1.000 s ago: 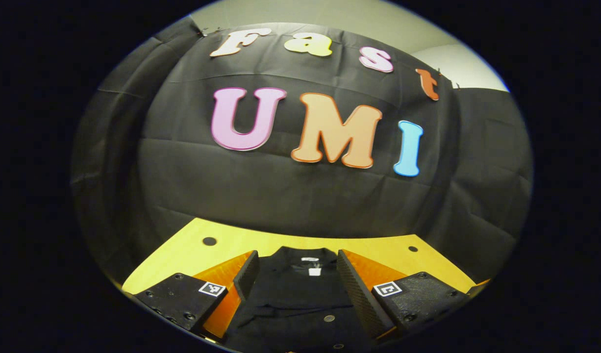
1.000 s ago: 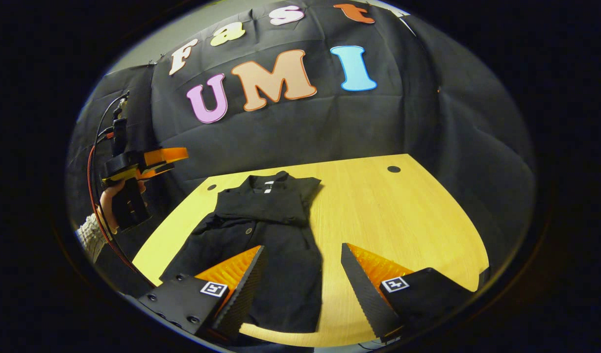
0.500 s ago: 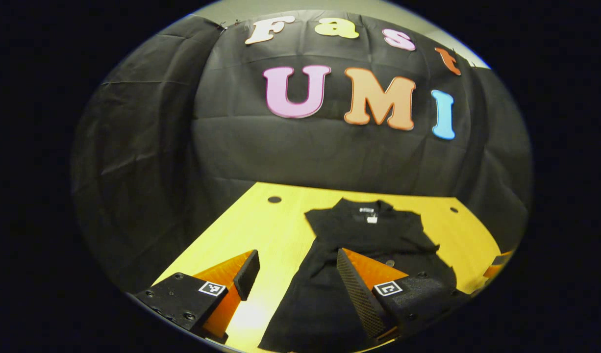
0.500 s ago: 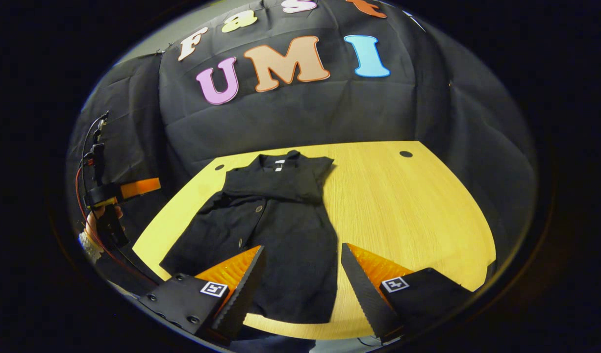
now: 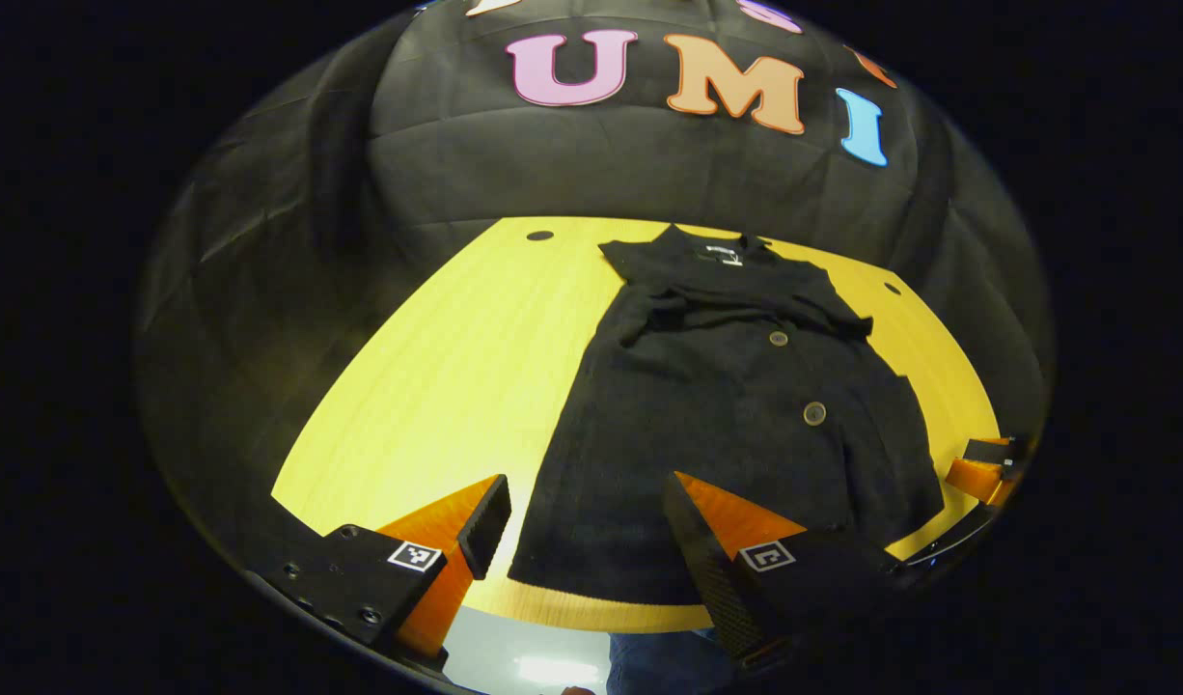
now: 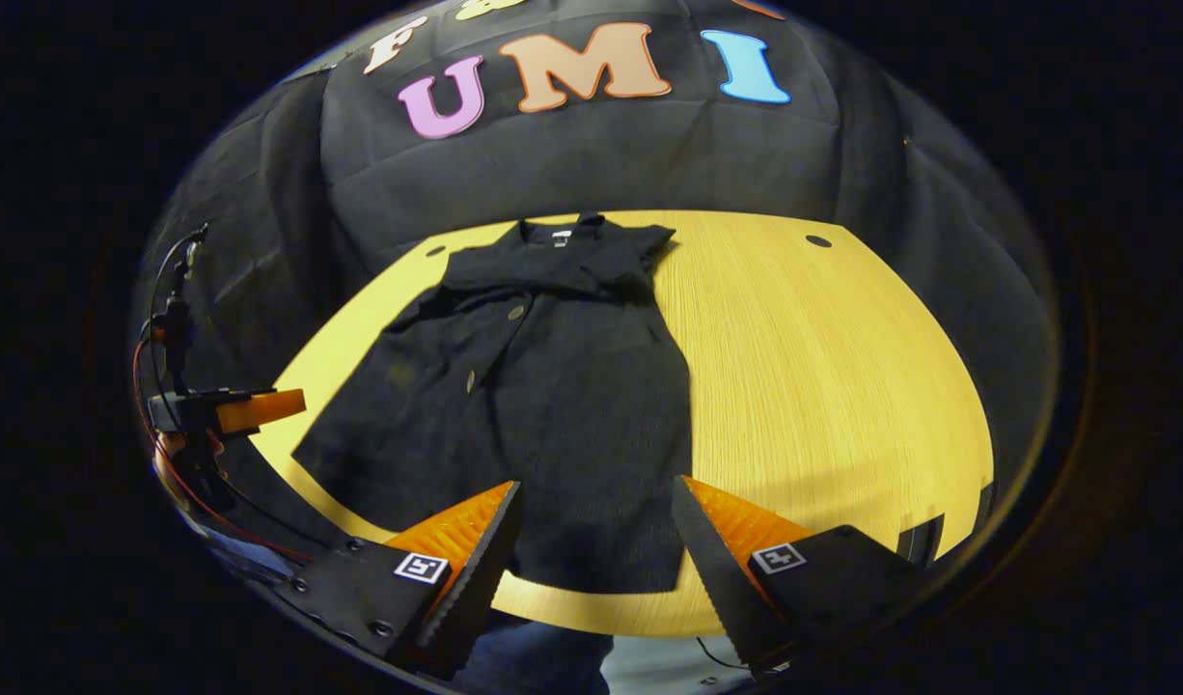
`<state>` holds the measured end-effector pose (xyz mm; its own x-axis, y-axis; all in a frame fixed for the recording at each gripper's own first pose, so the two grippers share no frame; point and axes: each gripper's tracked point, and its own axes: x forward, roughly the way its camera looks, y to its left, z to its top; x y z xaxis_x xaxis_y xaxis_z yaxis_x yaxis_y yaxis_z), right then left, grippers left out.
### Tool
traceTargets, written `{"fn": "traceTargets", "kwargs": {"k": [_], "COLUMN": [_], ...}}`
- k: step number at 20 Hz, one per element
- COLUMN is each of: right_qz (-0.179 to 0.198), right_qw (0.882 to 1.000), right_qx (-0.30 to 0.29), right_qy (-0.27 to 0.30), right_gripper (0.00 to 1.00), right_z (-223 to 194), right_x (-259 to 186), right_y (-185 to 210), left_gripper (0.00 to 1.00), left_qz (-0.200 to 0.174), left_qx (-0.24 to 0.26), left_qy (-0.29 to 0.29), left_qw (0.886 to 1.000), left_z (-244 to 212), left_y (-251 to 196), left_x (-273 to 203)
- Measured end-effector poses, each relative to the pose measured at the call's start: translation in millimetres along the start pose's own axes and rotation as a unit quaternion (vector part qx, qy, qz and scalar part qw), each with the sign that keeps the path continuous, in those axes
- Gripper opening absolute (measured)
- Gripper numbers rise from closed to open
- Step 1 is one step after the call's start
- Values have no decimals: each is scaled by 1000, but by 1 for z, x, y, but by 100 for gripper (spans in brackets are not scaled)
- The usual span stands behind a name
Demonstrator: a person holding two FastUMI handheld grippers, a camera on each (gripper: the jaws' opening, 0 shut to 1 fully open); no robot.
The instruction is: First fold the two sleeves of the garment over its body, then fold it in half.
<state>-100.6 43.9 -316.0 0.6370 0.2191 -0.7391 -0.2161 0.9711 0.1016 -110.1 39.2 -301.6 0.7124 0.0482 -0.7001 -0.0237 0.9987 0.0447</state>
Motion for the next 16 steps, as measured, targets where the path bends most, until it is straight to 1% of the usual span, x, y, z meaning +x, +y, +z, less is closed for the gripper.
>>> {"fn": "traceTargets", "kwargs": {"k": [4,6,10,12,16], "right_qz": [-11,-14,-19,-21,-32], "right_qw": [999,999,998,999,998], "right_qx": [-13,-12,4,2,-24], "right_qy": [31,40,52,50,49], "right_gripper": [98,98,98,98,98], "right_z": [-28,-40,-50,-48,-50], "right_x": [12,14,22,23,25], "right_y": [1,2,0,-1,-2], "left_gripper": [96,96,95,95,96], "left_qz": [-12,-11,-21,-22,-25], "left_qx": [11,27,44,44,48], "left_qy": [22,35,65,80,73], "left_qw": [1000,999,997,996,996], "left_z": [-22,-34,-59,-68,-66], "left_y": [-6,-6,-10,-11,-10], "left_x": [4,7,13,13,13]}}
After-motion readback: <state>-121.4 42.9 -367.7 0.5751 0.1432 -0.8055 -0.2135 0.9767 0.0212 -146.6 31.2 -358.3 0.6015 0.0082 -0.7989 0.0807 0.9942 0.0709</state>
